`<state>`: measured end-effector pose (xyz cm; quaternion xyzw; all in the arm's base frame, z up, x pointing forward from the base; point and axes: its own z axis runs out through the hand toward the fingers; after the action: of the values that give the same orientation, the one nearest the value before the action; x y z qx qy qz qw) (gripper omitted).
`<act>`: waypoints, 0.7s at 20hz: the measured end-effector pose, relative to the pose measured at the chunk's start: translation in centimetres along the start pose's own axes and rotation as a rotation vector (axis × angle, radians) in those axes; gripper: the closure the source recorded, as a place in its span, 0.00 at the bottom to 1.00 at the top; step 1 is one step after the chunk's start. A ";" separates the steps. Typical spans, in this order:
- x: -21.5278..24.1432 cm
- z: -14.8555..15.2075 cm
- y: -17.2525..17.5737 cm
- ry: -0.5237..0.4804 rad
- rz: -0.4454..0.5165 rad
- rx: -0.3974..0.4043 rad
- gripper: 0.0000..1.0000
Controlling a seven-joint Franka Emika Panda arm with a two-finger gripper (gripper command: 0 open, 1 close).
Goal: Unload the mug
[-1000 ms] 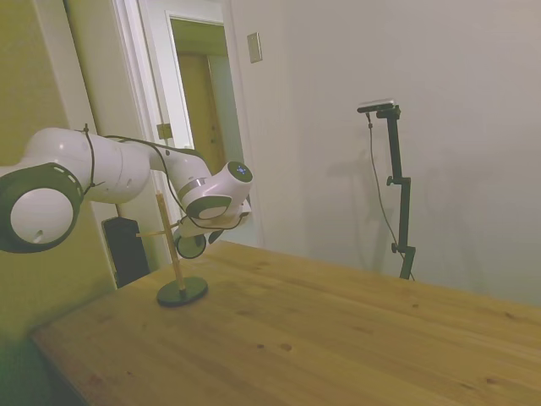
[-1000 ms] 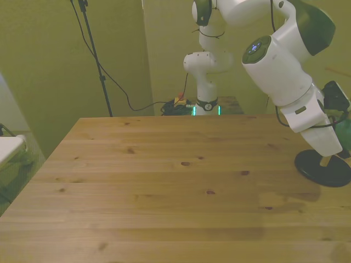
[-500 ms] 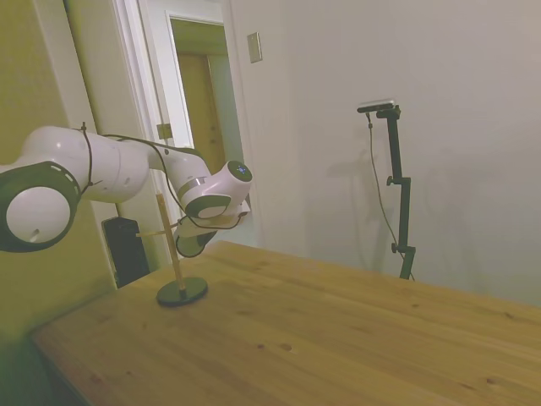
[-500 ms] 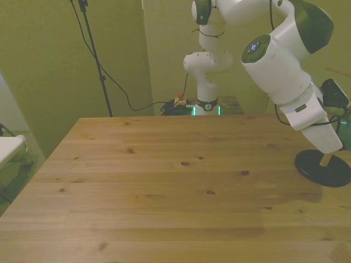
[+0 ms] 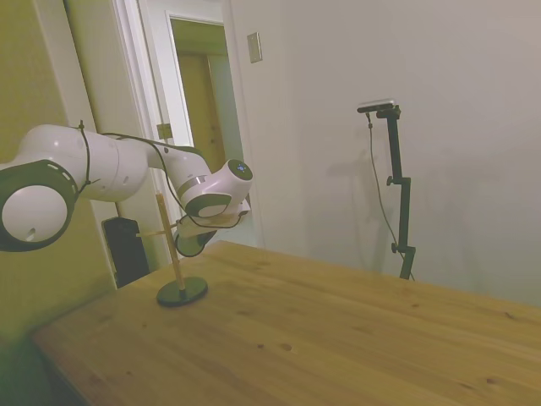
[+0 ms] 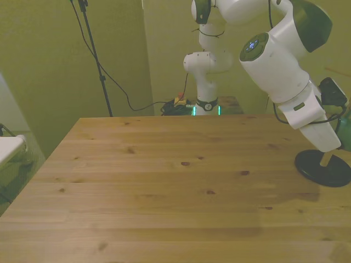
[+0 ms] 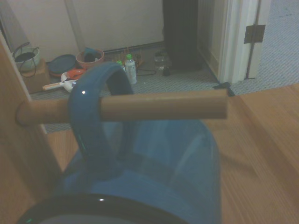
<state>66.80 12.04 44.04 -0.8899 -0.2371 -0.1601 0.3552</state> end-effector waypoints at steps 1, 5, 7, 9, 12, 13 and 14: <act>0.0 0.0 0.0 0.000 0.000 0.000 1.00; 0.0 -0.2 -0.1 0.008 0.004 0.004 1.00; 0.0 -0.4 -0.2 0.012 0.003 0.005 1.00; 0.0 -0.6 -0.4 0.015 0.002 0.005 1.00; -0.1 -0.8 -0.7 0.016 0.003 0.006 1.00; 0.0 -0.8 -0.7 0.018 0.003 0.006 1.00; 0.0 -0.9 -0.7 0.021 0.004 0.007 1.00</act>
<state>66.28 11.83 45.10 -0.8875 -0.2321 -0.1680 0.3609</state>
